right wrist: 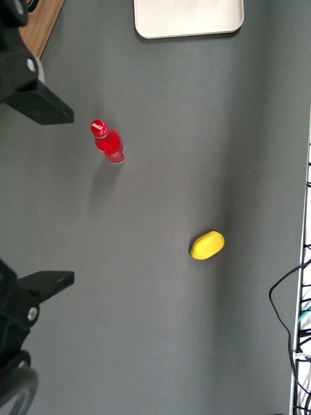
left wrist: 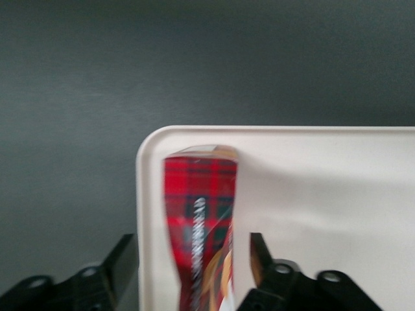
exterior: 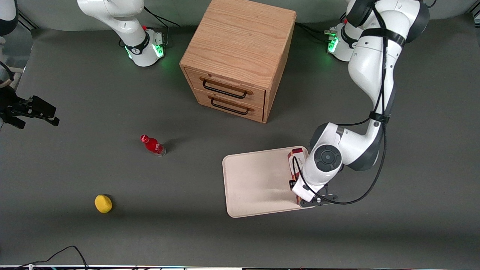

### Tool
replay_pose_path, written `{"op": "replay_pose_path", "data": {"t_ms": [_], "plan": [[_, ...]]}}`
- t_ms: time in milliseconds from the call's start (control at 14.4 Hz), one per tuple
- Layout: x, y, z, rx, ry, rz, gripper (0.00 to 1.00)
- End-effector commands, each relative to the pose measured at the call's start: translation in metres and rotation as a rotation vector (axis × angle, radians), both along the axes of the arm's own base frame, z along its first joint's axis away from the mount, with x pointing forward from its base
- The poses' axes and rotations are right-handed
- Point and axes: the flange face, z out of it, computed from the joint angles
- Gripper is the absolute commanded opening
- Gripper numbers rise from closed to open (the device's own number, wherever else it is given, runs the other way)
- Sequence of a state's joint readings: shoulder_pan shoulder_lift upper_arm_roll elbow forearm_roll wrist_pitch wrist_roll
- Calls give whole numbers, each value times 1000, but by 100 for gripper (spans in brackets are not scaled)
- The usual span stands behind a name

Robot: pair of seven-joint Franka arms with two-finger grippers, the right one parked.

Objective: Place red cookie box on tray

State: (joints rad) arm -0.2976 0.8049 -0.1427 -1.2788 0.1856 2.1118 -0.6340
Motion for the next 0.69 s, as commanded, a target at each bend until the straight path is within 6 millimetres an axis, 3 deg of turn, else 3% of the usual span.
{"op": "replay_pose_path", "data": {"t_ms": [0,139,278,486,625], "plan": [[-19,39,107,81,72,0,100],[-31,93,180,55,122,-125,100],[-52,147,229,25,157,-205,100],[-109,202,271,40,160,-306,100],[-150,222,290,55,154,-342,100]]}}
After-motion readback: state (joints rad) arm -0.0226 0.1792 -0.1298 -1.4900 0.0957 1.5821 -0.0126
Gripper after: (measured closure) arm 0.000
